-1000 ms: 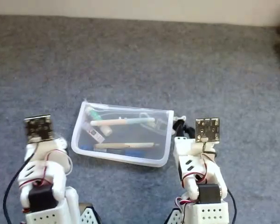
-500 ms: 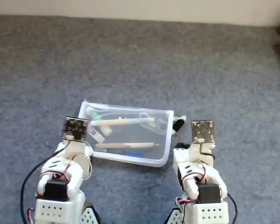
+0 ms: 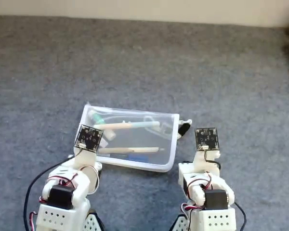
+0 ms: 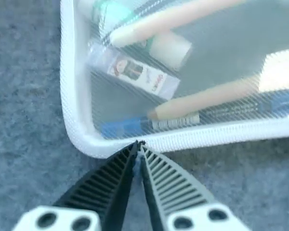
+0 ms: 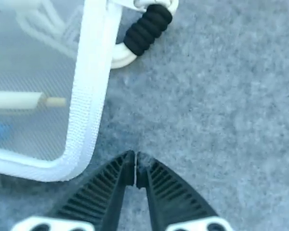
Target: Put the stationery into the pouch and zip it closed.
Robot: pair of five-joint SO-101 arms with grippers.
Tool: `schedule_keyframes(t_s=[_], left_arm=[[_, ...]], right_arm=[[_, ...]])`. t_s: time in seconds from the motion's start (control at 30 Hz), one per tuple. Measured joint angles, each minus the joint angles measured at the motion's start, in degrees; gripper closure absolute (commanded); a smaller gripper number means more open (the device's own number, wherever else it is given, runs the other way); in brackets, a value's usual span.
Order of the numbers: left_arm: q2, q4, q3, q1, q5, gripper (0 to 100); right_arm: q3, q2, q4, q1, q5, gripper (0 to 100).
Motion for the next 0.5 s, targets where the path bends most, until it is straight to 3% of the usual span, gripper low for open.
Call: schedule_keyframes(t_s=[0.5], left_arm=[[0.0,1.0,0.0,0.3,0.0,99]], right_arm=[[0.0,0.0,0.0,0.0,0.0,98.8]])
